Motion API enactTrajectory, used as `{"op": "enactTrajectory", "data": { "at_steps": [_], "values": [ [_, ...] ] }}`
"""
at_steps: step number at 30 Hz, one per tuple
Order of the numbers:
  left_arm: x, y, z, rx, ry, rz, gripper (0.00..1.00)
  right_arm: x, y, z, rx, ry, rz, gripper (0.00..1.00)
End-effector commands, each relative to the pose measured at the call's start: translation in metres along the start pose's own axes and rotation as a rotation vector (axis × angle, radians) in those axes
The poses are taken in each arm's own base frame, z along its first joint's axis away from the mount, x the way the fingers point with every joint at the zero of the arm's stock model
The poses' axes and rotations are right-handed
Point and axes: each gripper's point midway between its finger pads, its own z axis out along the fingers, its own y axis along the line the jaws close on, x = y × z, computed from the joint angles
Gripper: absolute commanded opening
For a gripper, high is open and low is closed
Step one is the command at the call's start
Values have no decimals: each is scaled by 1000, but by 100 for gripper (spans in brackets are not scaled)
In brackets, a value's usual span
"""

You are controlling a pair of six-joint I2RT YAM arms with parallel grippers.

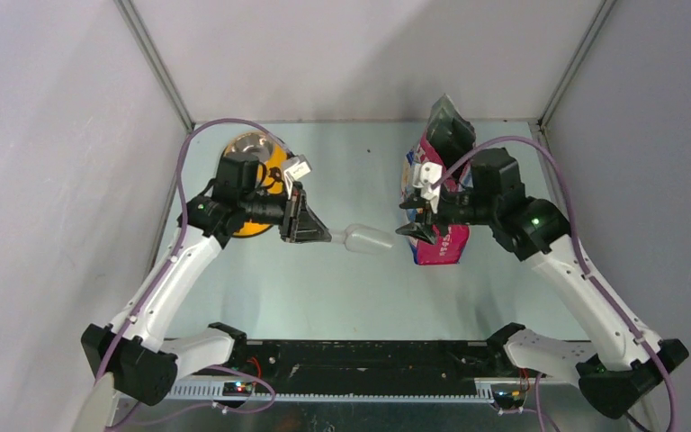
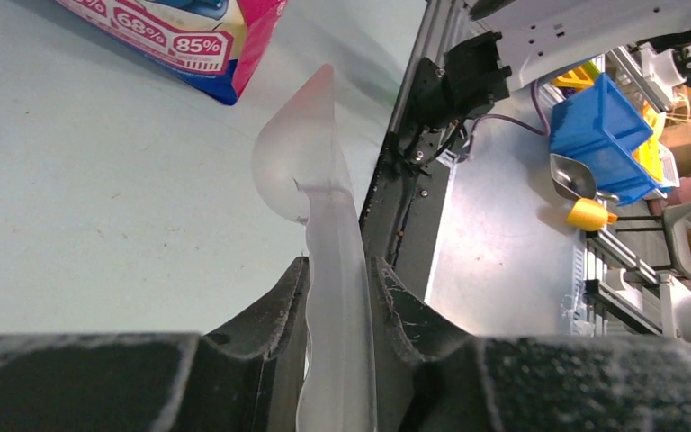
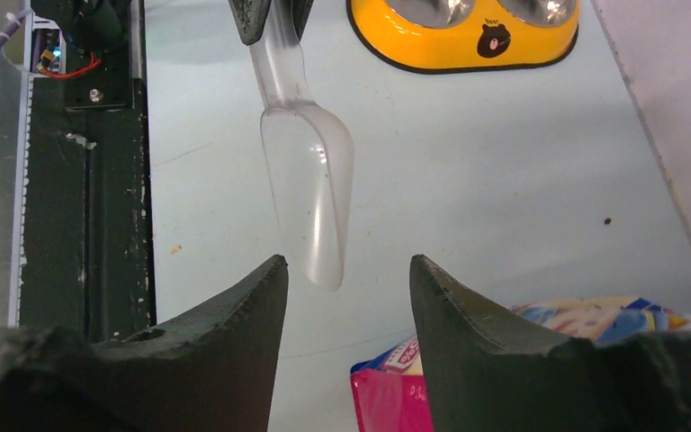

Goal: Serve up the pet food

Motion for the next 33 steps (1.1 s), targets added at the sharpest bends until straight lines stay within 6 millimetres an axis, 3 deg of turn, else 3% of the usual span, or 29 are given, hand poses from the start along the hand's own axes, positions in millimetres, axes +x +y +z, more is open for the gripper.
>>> {"op": "enactTrajectory", "data": {
  "at_steps": [1, 8, 11, 15, 18, 20, 21, 24, 27, 33],
  "values": [
    [-21, -26, -4, 95, -39, 54, 0, -16, -9, 16, 5, 12, -105, 54],
    [-42, -49, -5, 199, -85, 13, 0, -21, 13, 41, -108, -4, -94, 49],
    [-49, -56, -6, 237, -103, -2, 0, -19, 17, 49, -128, -3, -89, 41],
    [-61, -65, -7, 282, -127, -55, 0, -20, 14, 57, -107, 1, -90, 25],
    [-72, -68, -7, 298, -155, -46, 0, -21, 5, 61, -56, -4, -70, 1],
    [-81, -63, -6, 275, -182, -73, 20, -18, -4, 62, -12, 1, -26, 0],
    [-89, -56, -5, 233, -211, -101, 40, -16, -11, 61, 19, 4, 30, 0],
    [-106, -34, -5, 150, -300, -183, 61, -17, -29, 57, 94, -17, 134, 0],
    [-120, -21, -5, 138, -365, -296, 64, -14, -40, 52, 136, -23, 191, 0],
    [-121, -14, -1, 140, -363, -346, 64, -9, -45, 47, 181, -11, 224, 0]
  ]
}}
